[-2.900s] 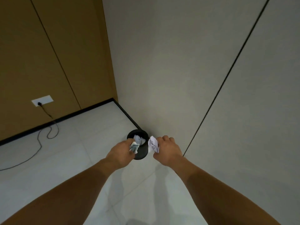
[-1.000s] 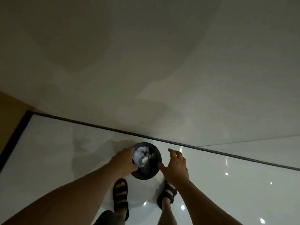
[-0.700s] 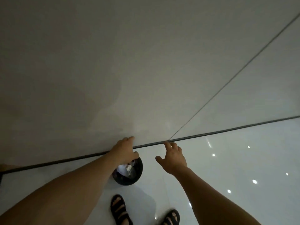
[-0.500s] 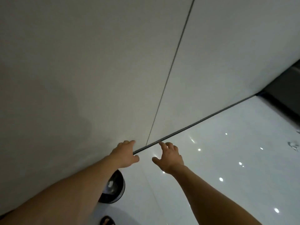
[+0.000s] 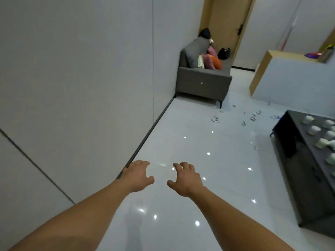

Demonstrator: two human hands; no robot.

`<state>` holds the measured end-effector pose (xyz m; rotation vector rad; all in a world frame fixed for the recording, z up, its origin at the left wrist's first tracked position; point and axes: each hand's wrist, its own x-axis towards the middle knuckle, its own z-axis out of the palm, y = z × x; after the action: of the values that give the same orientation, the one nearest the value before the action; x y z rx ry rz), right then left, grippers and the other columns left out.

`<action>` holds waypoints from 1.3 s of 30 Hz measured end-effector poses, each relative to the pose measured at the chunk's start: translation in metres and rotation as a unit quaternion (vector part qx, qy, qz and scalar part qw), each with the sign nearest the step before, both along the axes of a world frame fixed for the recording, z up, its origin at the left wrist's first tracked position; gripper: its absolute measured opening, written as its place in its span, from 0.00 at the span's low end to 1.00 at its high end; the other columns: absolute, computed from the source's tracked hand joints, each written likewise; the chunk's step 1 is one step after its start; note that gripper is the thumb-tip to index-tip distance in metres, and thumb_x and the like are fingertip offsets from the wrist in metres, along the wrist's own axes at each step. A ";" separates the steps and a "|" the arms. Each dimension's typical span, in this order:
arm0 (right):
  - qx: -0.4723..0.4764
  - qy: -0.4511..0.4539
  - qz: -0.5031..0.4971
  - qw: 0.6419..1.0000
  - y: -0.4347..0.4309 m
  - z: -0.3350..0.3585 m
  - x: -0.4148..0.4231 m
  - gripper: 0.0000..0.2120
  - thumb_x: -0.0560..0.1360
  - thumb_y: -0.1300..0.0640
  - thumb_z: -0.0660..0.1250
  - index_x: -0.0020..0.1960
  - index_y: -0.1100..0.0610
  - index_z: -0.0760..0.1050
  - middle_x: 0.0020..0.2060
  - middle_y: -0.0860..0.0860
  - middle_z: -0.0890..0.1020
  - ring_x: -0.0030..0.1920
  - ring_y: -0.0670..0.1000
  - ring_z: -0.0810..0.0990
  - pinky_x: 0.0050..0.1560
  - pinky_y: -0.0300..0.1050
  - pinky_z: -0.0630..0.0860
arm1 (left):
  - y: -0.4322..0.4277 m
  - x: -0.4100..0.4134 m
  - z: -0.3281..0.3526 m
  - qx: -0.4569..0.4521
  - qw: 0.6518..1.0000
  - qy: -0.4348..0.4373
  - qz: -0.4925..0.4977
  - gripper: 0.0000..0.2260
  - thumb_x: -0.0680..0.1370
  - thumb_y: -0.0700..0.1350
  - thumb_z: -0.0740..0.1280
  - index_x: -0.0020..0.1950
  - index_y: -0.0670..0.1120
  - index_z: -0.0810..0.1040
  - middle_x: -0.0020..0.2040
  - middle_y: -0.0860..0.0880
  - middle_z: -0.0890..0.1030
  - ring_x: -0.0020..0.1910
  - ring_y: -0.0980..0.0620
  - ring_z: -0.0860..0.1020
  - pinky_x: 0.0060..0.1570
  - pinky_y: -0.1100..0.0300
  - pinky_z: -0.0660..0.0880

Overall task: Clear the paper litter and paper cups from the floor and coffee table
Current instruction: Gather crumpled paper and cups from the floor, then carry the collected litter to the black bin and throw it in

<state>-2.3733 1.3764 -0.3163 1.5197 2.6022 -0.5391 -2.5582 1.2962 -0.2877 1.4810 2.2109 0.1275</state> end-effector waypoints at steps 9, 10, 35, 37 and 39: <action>-0.008 0.000 -0.152 0.988 0.106 -0.001 0.117 0.36 0.75 0.37 0.61 0.77 0.48 0.55 0.75 0.52 0.59 0.75 0.55 0.55 0.68 0.57 0.63 | 0.162 0.111 0.006 0.012 0.987 0.003 -0.159 0.31 0.76 0.58 0.63 0.76 0.50 0.59 0.76 0.50 0.60 0.74 0.49 0.58 0.72 0.49 0.59; -0.008 -0.001 -0.165 0.986 0.122 -0.002 0.126 0.36 0.75 0.37 0.61 0.77 0.48 0.55 0.75 0.52 0.58 0.75 0.55 0.55 0.68 0.57 0.63 | 0.183 0.119 0.004 0.012 0.985 0.003 -0.171 0.31 0.76 0.58 0.63 0.76 0.50 0.59 0.76 0.50 0.60 0.74 0.49 0.58 0.71 0.49 0.59; -0.018 -0.010 -0.338 0.941 0.544 -0.004 0.384 0.35 0.75 0.39 0.62 0.77 0.50 0.56 0.74 0.51 0.59 0.73 0.55 0.58 0.67 0.54 0.66 | 0.667 0.359 -0.001 -0.003 0.947 -0.002 -0.320 0.32 0.75 0.57 0.64 0.76 0.50 0.59 0.75 0.49 0.62 0.74 0.47 0.59 0.69 0.49 0.63; -0.016 -0.009 -0.338 0.941 0.578 0.003 0.409 0.35 0.75 0.39 0.61 0.77 0.51 0.56 0.75 0.51 0.59 0.73 0.55 0.59 0.67 0.54 0.66 | 0.699 0.380 0.001 -0.001 0.948 -0.005 -0.318 0.32 0.75 0.57 0.64 0.77 0.50 0.59 0.75 0.49 0.62 0.74 0.47 0.59 0.69 0.49 0.63; -0.015 -0.015 -0.339 0.940 0.610 0.007 0.433 0.35 0.76 0.39 0.61 0.78 0.51 0.55 0.75 0.51 0.59 0.73 0.56 0.59 0.67 0.54 0.66 | 0.730 0.397 0.001 0.004 0.950 -0.008 -0.312 0.32 0.75 0.57 0.64 0.76 0.50 0.59 0.75 0.49 0.62 0.74 0.47 0.59 0.69 0.49 0.63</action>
<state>-1.9405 1.9860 -0.3095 2.3802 1.9724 -0.5815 -2.1611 2.0259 -0.2864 2.0909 1.6273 -0.0599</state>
